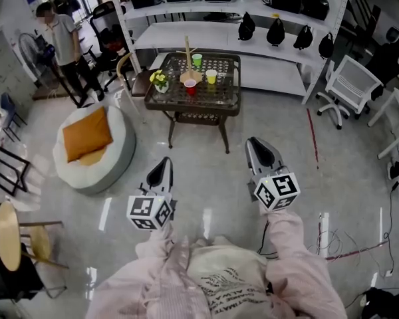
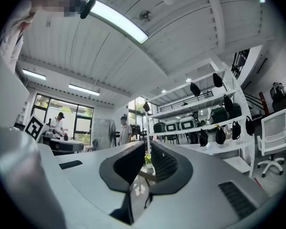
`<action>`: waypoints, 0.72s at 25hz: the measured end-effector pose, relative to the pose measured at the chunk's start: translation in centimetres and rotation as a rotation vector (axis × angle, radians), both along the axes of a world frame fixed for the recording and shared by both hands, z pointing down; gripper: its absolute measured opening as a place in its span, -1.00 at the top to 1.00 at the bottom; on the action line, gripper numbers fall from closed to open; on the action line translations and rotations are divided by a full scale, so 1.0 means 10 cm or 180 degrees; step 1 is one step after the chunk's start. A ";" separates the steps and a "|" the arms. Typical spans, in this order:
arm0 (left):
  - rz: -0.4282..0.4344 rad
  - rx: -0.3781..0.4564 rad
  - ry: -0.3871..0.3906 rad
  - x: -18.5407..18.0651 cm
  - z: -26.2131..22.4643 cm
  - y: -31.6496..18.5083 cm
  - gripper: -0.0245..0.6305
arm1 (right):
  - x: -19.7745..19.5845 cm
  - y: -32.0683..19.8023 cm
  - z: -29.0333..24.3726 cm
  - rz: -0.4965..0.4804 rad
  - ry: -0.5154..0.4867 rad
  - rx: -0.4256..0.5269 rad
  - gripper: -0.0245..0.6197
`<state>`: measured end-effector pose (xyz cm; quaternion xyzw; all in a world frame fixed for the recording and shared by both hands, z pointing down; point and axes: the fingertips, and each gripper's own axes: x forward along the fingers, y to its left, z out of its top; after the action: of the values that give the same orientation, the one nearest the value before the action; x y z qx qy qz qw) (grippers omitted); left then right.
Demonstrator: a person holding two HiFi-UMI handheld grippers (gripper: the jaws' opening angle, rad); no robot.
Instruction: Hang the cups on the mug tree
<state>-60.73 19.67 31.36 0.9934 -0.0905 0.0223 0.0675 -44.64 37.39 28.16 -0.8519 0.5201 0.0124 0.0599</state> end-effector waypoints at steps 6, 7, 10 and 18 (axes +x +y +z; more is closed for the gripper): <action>0.0074 -0.0039 -0.0048 0.03 0.08 0.12 0.93 | 0.01 -0.06 0.18 -0.0098 -0.0125 -0.0111 0.35; 0.0079 -0.0041 -0.0047 0.05 0.08 0.14 0.93 | 0.01 -0.07 0.19 -0.0117 -0.0131 -0.0117 0.27; 0.0069 -0.0053 -0.0044 0.07 0.08 0.16 0.93 | 0.03 -0.07 0.23 -0.0156 -0.0135 -0.0148 0.18; -0.0032 -0.0052 0.0003 0.11 0.09 0.18 0.93 | 0.17 -0.05 0.26 -0.0249 -0.0123 -0.0128 0.17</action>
<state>-59.58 21.46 32.30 0.9923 -0.0952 0.0222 0.0758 -42.90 36.91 30.80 -0.8321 0.5518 -0.0169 0.0532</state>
